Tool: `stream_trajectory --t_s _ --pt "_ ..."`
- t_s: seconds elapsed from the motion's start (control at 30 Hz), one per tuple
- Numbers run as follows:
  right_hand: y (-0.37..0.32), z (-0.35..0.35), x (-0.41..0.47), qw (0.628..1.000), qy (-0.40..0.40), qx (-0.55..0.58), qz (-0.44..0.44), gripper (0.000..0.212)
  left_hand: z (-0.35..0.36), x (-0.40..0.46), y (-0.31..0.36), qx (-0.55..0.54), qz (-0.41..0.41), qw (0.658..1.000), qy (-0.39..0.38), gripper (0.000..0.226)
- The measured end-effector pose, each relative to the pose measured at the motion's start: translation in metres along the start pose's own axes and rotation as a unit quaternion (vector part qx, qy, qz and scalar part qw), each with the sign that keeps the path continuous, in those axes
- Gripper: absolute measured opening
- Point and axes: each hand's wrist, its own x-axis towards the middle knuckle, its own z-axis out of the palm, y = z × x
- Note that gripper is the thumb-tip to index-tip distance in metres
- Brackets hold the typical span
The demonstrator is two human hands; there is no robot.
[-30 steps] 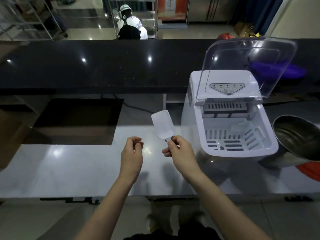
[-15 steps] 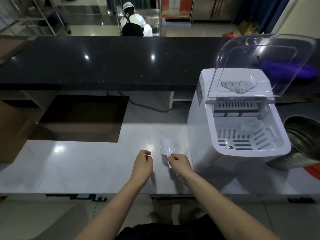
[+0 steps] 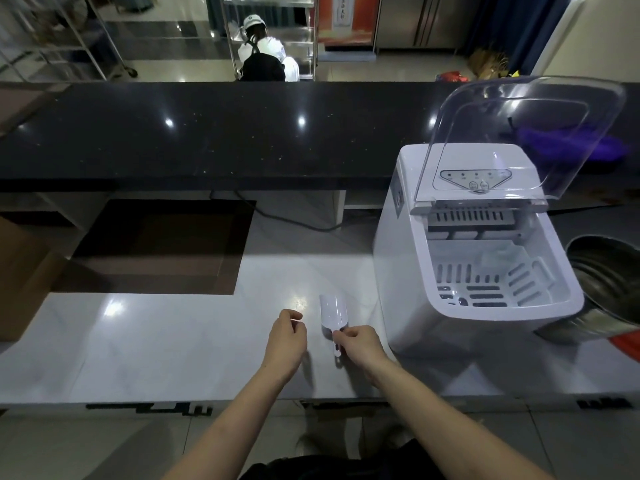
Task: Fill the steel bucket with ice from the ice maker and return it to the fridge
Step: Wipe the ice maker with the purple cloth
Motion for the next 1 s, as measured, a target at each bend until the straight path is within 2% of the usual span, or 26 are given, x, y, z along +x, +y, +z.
stream_trajectory --t_s 0.17,0.27,0.57,0.8,0.9,1.0 --pt "-0.003 -0.005 -0.015 0.993 0.037 -0.097 -0.055 0.032 -0.007 0.002 0.007 -0.026 0.002 1.0 0.017 0.025" --pt "-0.012 -0.009 -0.027 0.988 0.07 -0.107 -0.089 0.028 -0.02 0.008 0.016 -0.073 0.0 0.996 0.053 0.021" --pt "-0.075 -0.033 -0.056 0.974 0.088 -0.017 -0.206 0.02 -0.041 0.013 0.062 -0.155 0.065 0.981 0.095 0.013" --pt "-0.128 -0.066 -0.093 0.939 0.117 -0.003 -0.324 0.022 -0.063 -0.011 0.128 -0.172 0.161 0.964 0.124 0.013" --pt "-0.143 -0.09 -0.109 0.927 0.112 0.009 -0.358 0.024 -0.069 -0.023 0.159 -0.19 0.208 0.952 0.117 0.012" --pt "-0.152 -0.12 -0.119 0.904 0.144 0.023 -0.402 0.02 -0.067 -0.036 0.191 -0.205 0.249 0.942 0.097 0.013"
